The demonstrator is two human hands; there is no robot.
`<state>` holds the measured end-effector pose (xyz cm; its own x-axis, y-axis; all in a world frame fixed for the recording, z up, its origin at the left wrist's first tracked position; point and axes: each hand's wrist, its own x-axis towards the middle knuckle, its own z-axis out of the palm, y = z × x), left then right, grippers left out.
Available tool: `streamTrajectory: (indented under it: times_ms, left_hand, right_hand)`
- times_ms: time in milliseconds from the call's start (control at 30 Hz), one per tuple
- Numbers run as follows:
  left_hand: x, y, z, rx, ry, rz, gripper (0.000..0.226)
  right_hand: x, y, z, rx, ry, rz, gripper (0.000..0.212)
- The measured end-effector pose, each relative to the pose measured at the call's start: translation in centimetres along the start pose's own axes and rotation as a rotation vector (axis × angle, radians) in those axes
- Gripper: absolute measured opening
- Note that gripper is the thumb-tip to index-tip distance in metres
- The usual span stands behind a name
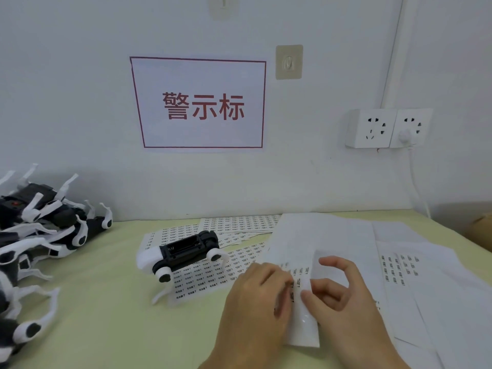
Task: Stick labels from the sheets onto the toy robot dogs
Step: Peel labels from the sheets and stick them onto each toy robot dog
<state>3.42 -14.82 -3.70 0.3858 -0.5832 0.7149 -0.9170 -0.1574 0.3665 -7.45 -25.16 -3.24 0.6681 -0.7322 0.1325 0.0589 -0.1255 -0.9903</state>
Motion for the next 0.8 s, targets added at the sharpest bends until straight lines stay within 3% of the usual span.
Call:
streamTrajectory:
  times_ms: [800]
  left_hand:
    - [-0.22,0.48,-0.19,-0.101,-0.073,0.032,0.011]
  right_hand:
    - [-0.09,-0.08,0.01,-0.042,0.002,-0.051,0.04]
